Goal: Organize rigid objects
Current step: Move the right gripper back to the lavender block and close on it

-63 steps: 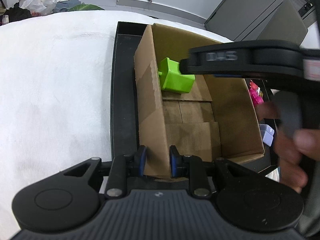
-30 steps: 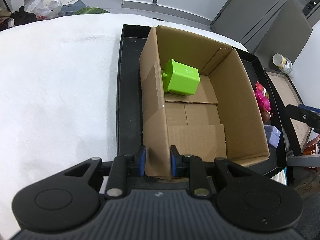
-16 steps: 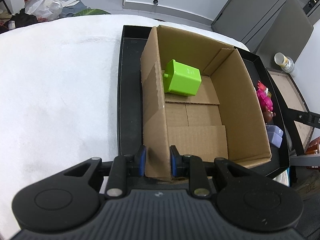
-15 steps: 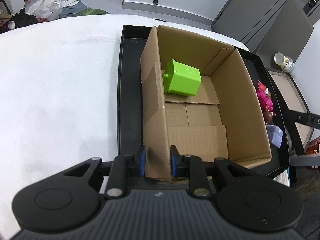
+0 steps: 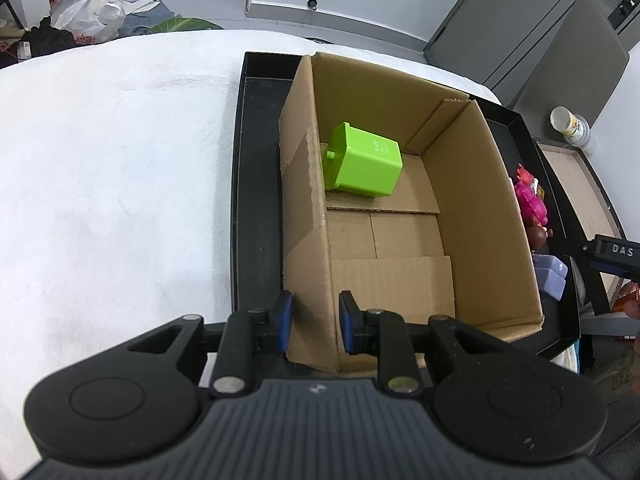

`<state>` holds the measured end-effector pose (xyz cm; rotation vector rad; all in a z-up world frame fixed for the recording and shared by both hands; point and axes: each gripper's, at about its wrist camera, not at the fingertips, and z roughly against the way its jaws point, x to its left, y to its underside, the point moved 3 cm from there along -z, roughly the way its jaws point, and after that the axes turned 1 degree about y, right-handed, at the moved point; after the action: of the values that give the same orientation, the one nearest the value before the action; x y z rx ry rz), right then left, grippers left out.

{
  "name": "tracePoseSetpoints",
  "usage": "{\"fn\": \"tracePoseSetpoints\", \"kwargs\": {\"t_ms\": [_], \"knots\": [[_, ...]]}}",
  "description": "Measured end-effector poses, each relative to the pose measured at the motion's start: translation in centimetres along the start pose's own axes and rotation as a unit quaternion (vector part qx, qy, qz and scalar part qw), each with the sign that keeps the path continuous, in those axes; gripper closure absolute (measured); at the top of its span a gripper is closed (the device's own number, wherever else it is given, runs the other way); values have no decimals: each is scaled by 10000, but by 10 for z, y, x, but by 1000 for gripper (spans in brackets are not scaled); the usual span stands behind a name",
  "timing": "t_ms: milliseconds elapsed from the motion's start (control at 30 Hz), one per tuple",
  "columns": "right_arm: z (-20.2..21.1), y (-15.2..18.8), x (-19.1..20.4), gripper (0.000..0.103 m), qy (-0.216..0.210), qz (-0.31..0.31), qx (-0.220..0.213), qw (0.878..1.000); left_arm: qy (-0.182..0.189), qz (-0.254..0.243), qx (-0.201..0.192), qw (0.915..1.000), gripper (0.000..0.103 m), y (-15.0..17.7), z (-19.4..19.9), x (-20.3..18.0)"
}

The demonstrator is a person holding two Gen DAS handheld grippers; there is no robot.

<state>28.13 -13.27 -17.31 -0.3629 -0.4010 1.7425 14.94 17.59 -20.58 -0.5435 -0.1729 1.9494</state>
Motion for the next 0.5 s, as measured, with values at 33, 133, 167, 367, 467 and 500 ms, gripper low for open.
{"fn": "tracePoseSetpoints", "kwargs": {"t_ms": [33, 133, 167, 367, 467, 500], "knots": [[-2, 0, 0, 27, 5, -7, 36, 10000, -1, 0, -1, 10000, 80, 0, 0, 0], [-9, 2, 1, 27, 79, -3, 147, 9999, -1, -13, -1, 10000, 80, 0, 0, 0], [-12, 2, 1, 27, 83, -16, 184, 9998, -2, -9, 1, 10000, 80, 0, 0, 0], [-29, 3, -1, 28, 202, -65, 391, 9990, -9, 18, -2, 10000, 80, 1, -1, 0], [-37, 5, -1, 29, 167, -98, 511, 9985, 11, 60, -10, 10000, 80, 0, -1, 1], [-39, 5, -1, 29, 169, -114, 533, 9984, 9, 86, -13, 10000, 80, -1, 0, 3]]}}
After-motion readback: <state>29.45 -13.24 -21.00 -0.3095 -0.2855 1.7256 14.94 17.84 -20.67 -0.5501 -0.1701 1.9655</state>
